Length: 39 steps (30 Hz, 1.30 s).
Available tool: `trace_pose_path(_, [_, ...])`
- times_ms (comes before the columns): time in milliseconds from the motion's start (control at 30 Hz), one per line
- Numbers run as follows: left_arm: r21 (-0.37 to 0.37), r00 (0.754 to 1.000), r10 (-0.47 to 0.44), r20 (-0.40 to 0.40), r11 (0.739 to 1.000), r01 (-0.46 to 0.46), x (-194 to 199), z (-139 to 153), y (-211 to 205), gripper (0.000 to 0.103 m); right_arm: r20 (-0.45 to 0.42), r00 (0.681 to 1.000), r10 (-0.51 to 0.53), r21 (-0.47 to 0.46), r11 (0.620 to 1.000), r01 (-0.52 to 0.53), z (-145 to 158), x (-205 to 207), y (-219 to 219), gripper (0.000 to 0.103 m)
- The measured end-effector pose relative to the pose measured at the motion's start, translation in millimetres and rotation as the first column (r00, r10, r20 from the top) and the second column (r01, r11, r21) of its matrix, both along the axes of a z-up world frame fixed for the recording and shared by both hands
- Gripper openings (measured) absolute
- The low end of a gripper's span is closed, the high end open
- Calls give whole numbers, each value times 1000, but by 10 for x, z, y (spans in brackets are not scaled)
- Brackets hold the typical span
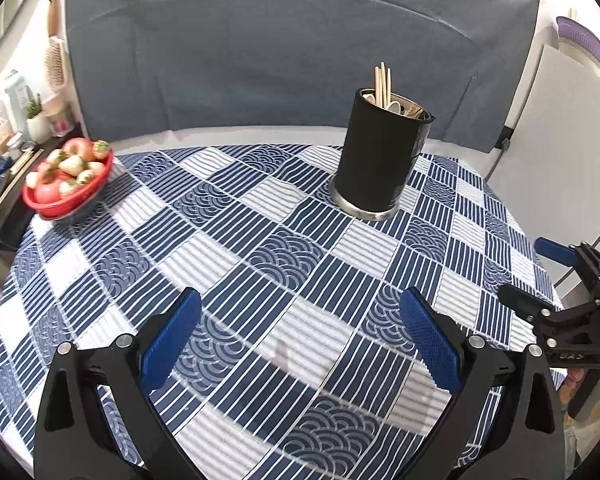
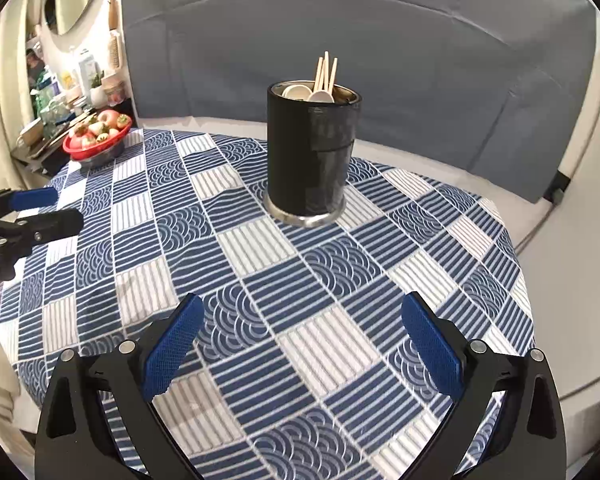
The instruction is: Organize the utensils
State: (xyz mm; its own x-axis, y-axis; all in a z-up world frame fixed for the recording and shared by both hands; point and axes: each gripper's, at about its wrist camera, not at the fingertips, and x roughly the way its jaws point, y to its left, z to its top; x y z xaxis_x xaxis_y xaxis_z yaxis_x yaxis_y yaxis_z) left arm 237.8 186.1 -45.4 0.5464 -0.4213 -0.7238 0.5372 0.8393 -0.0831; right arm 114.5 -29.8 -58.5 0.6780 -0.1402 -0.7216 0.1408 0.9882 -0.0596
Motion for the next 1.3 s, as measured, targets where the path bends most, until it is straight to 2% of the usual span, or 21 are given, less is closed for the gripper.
trace_pose_path(167, [-26,1000,12,-16,1000,-12,-195,105,143,97,24,999,-23,65,998,22,145,-202,72,95])
trace_pose_path(267, [-52,1000,9,-26,999,-11,-304,182,233,97,30,998,-56,143,988,51,259,-340,104,95])
trace_pose_path(400, [-9,994,109,10,994,-109,-429,273,348,97,16,995,-102,174,980,97,354,-510,166,95])
trace_pose_path(533, [16,992,124,-40,992,-123,-505,286,441,97,15,992,-124,194,974,119,455,-679,204,95])
trace_pose_path(600, [4,994,97,-46,995,-97,-592,317,491,97,23,990,-143,182,974,136,513,-751,217,95])
trace_pose_path(700, [30,995,97,-19,995,-96,-739,383,526,97,30,984,-174,133,977,169,587,-834,265,95])
trace_pose_path(833, [-1,993,115,-39,993,-115,-859,469,582,97,53,978,-203,89,976,198,648,-922,372,95])
trace_pose_path(933, [20,989,145,25,989,-145,-990,545,596,97,66,982,-179,51,983,175,672,-937,455,95])
trace_pose_path(1000, [6,989,143,42,990,-144,-1032,580,614,97,77,984,-160,48,987,156,686,-953,494,95])
trace_pose_path(1300, [-21,993,117,31,993,-116,-1118,546,663,97,132,979,-156,23,988,154,739,-1080,594,95])
